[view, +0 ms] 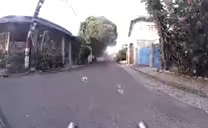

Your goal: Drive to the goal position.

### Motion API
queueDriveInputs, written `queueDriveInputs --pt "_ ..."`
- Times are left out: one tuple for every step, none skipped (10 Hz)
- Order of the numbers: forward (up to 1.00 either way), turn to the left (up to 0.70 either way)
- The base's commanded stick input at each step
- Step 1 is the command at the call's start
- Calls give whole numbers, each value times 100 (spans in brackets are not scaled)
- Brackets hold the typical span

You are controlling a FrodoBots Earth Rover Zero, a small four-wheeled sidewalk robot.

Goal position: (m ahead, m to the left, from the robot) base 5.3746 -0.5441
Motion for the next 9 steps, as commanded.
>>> queueDriveInputs --pt "70 0" --pt "70 0" --pt "70 0" --pt "70 0" --pt "70 0" --pt "70 0" --pt "70 0" --pt "70 -2" --pt "70 -18"
